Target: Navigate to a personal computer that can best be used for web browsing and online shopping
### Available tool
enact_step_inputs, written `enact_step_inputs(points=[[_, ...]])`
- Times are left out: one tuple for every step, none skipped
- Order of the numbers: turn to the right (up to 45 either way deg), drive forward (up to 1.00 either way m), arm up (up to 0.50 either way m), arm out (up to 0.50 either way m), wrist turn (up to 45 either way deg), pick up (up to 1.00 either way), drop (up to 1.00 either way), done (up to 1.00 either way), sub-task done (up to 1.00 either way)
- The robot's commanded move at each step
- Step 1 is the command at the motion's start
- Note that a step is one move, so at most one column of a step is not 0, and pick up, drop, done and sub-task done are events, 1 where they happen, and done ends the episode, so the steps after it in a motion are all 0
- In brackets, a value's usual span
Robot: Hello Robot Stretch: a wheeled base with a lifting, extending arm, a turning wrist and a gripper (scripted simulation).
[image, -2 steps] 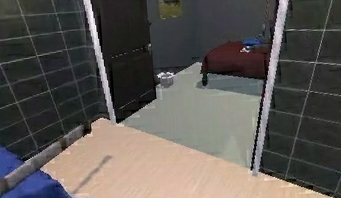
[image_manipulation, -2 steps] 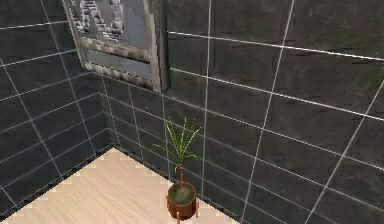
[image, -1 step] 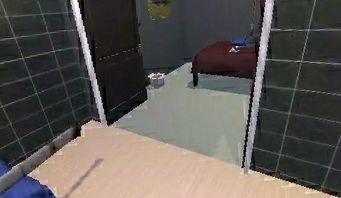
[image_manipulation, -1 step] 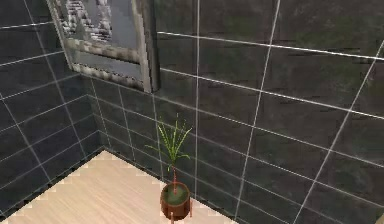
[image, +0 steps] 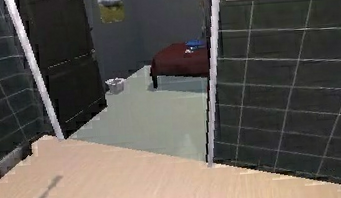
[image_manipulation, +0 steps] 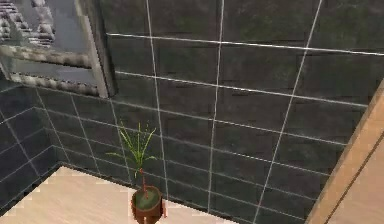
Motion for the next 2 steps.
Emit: enact_step_inputs(points=[[0.0,0.45,0.0,0.0,0.0,0.0,0.0,0.0,0.0],[-15.0,0.0,0.0,0.0,0.0,0.0,0.0,0.0,0.0]])
